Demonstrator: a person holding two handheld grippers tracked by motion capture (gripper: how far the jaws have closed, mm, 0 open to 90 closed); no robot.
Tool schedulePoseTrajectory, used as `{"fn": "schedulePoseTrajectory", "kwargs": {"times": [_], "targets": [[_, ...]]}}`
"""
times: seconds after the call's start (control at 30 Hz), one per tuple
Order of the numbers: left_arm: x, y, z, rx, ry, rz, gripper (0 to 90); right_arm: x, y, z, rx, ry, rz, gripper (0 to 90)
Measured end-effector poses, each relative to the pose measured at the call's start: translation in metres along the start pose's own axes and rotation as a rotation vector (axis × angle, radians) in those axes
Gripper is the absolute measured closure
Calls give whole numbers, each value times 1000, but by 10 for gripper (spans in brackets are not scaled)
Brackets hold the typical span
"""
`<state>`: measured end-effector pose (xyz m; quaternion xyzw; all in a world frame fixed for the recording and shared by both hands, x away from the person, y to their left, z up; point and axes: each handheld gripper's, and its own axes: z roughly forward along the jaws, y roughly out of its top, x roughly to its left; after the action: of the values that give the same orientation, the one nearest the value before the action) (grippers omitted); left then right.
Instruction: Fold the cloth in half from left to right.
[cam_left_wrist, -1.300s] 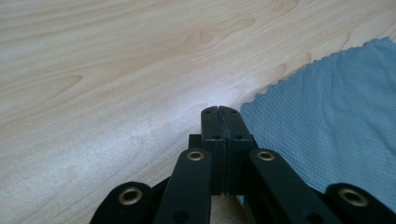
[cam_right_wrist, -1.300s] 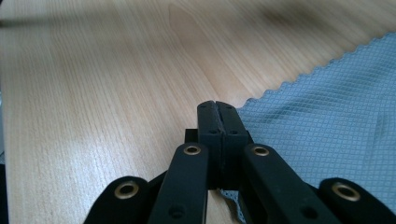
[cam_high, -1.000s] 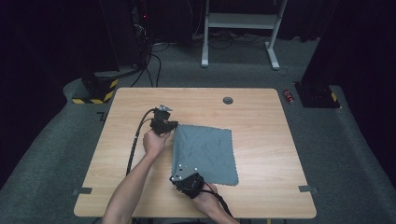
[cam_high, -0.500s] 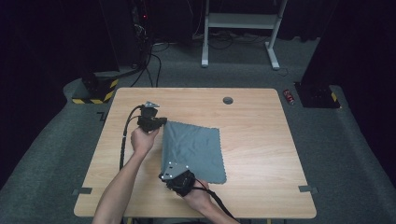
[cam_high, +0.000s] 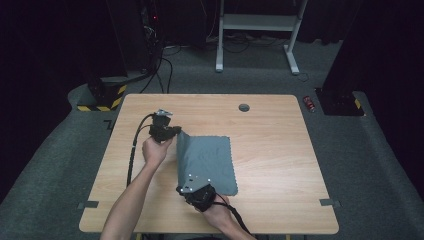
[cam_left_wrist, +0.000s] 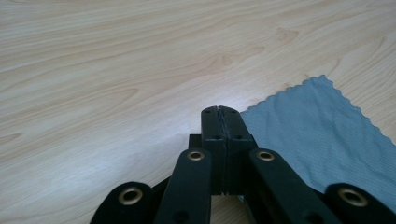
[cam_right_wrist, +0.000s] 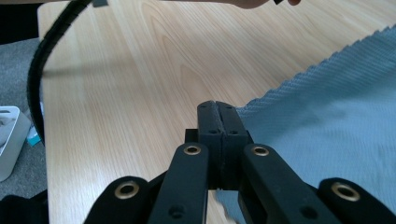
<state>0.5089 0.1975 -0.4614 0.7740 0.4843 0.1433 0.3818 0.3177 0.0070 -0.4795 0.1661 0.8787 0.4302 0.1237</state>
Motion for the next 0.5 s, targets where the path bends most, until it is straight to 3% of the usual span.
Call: {"fn": "schedulePoseTrajectory", "kwargs": {"times": [0.3, 0.5], "targets": [[-13, -1, 24, 16, -26, -8, 897, -9, -25, -11, 7, -28, 60, 899], [-19, 1, 31, 15, -42, -11, 897, -14, -35, -19, 3, -52, 87, 899]]}}
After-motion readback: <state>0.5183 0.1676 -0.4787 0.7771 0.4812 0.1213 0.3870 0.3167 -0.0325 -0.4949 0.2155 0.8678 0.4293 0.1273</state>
